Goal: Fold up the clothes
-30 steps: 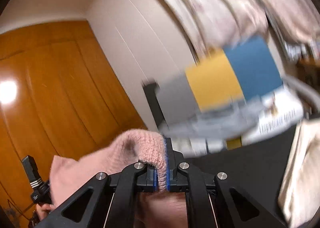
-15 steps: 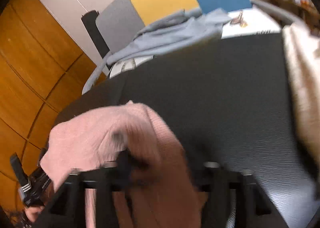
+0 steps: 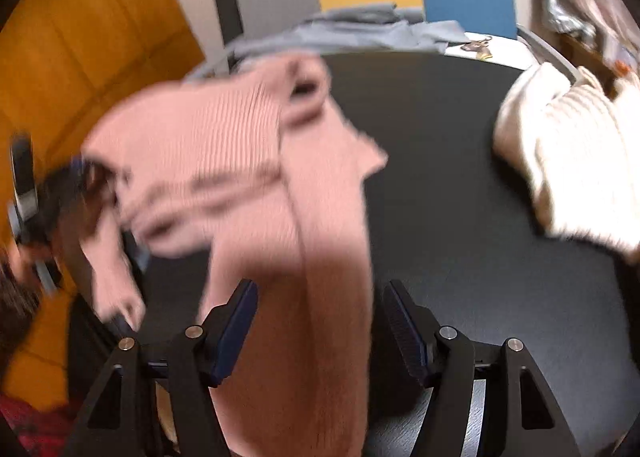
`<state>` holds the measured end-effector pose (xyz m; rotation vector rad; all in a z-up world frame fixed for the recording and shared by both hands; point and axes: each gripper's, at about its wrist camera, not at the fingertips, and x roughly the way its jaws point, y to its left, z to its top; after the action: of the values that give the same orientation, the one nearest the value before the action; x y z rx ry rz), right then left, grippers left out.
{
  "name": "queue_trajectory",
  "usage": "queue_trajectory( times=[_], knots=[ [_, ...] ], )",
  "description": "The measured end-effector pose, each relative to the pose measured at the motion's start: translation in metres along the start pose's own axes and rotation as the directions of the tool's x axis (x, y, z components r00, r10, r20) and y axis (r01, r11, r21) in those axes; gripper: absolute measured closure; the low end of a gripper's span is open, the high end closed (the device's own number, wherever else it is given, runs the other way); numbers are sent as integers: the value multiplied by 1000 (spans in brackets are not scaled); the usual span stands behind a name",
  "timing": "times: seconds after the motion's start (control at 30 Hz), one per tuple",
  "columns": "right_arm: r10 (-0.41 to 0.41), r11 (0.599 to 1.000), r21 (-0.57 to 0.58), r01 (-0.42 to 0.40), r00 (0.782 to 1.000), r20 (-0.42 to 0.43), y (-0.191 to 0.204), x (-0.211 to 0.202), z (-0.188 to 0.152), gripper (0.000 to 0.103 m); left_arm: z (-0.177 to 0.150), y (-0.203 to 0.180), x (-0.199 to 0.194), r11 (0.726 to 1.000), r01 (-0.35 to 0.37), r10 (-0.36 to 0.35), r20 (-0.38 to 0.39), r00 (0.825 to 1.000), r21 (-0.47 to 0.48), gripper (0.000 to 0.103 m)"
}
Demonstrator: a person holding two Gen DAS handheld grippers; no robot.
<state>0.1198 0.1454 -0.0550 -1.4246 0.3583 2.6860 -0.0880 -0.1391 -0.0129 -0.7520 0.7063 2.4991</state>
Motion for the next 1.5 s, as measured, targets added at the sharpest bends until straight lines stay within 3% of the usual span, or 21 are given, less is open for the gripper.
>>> queue_trajectory(
  times=[0.07, 0.1, 0.17, 0.23, 0.33, 0.47, 0.63, 0.8, 0.9, 1.0, 1.07, 1.13, 1.23, 1.33, 1.43, 1.5],
  knots=[
    [-14, 999, -33, 15, 1000, 20, 6, 0, -2, 90, 2, 1, 7, 1000, 3, -4, -27, 1000, -28, 79],
    [-14, 999, -44, 16, 999, 44, 8, -5, 3, 92, 3, 2, 11, 999, 4, -6, -41, 999, -42, 79],
    [-13, 998, -60, 19, 995, 98, 10, -18, 18, 92, 0, 1, 16, 998, 5, -8, -52, 999, -57, 79],
    [-68, 992, -93, 85, 983, 168, 9, -34, 45, 92, -6, -1, 20, 998, 6, -10, -54, 998, -65, 79],
    [-155, 973, -123, 194, 950, 271, 4, -57, 89, 92, -15, -4, 27, 997, 7, -12, -58, 998, -77, 79],
    [-252, 951, -89, 297, 907, 336, -20, -59, 146, 92, -25, -8, 33, 996, 6, -10, -57, 998, -87, 79],
    [-379, 910, -45, 412, 870, 315, -56, -11, 193, 92, -28, -5, 36, 994, 23, -30, -57, 998, -108, 77],
    [-454, 886, -6, 465, 868, 203, -88, 61, 218, 91, -30, -3, 39, 991, 41, -49, -57, 997, -129, 75],
    [-416, 909, 2, 416, 908, 54, -103, 106, 214, 87, -32, -2, 41, 989, 52, -61, -57, 997, -141, 74],
    [-358, 934, 50, 355, 926, 116, -100, 81, 207, 73, -33, 3, 43, 983, 79, -89, -56, 994, -164, 74],
    [-304, 952, 101, 288, 931, 204, -92, 48, 195, 60, -33, 11, 39, 972, 112, -126, -53, 991, -207, 74],
    [-217, 974, 128, 185, 926, 308, -76, 11, 175, 33, -32, 20, 27, 940, 166, -187, -43, 981, -299, 75],
    [-41, 999, 47, 26, 929, 368, -44, -21, 137, 30, -33, 25, 7, 862, 263, -293, -4, 956, -433, 74],
    [108, 991, -113, -75, 939, 327, -4, -26, 95, 30, -35, 13, 4, 823, 315, -379, -44, 924, -473, 72],
    [93, 947, -321, -8, 964, 250, 44, -4, 58, 30, -41, -6, 10, 812, 309, -411, -109, 905, -495, 72],
    [22, 907, -414, 81, 971, 237, 63, 15, 45, 30, -41, -14, 12, 822, 288, -394, -125, 911, -491, 72]
  ],
)
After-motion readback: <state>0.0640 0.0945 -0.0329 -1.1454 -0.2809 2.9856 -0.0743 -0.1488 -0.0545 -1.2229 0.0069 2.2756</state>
